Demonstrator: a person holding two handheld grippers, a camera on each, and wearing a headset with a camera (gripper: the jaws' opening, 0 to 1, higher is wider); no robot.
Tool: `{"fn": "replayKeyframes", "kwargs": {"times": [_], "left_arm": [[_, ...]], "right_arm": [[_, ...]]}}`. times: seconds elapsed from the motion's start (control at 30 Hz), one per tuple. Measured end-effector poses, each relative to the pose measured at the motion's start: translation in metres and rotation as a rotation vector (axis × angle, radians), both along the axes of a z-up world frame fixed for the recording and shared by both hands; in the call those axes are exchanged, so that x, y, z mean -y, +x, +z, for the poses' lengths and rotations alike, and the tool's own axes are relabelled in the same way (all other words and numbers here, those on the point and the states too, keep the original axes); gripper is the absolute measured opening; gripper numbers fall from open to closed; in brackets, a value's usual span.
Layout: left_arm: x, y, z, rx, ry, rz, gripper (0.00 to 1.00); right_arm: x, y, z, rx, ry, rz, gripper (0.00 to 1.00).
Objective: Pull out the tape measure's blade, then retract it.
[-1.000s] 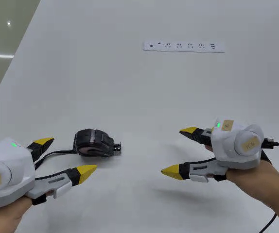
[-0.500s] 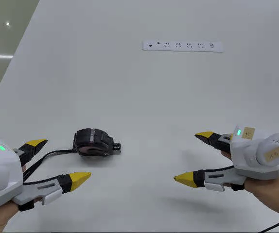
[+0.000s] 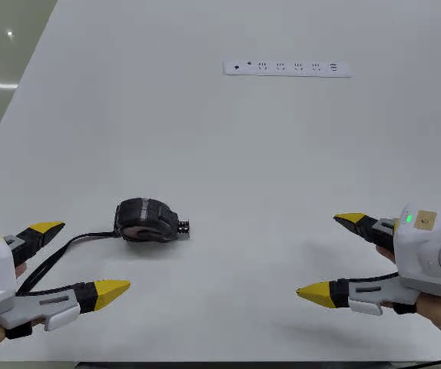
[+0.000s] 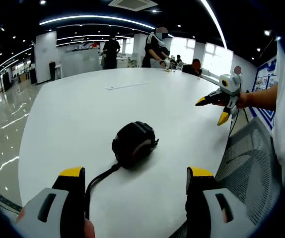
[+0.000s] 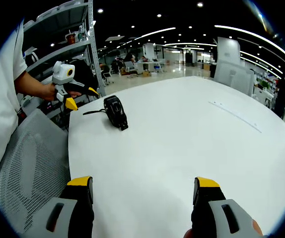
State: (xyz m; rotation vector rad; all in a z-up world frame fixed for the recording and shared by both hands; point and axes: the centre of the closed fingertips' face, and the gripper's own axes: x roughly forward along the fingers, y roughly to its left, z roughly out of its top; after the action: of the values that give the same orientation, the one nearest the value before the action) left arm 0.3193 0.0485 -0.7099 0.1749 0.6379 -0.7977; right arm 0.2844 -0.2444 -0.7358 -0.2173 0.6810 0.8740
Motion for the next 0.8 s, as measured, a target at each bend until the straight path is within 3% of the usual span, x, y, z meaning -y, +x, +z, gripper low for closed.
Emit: {"fn": "replayKeyframes", "kwargs": {"times": [0.3,0.6,0.8], "left_arm": [[-0.005,-0.005,0.001,-0.01,0.005,-0.017,0.83],[-0.008,-0.012,-0.002,-0.026,0.009,-0.024,0.86],[-0.008,-0.011,-0.002,-0.019,0.016,-0.033,0.9]], "right_arm": [[0.017,-0.01,0.002,-0.011,-0.015,-0.015,0.84],[0.023,-0.013,0.001,-0.019,-0.02,-0.025,0.92],[0.024,-0.013,0.002,-0.019,-0.012,-0.037,0.96]]}}
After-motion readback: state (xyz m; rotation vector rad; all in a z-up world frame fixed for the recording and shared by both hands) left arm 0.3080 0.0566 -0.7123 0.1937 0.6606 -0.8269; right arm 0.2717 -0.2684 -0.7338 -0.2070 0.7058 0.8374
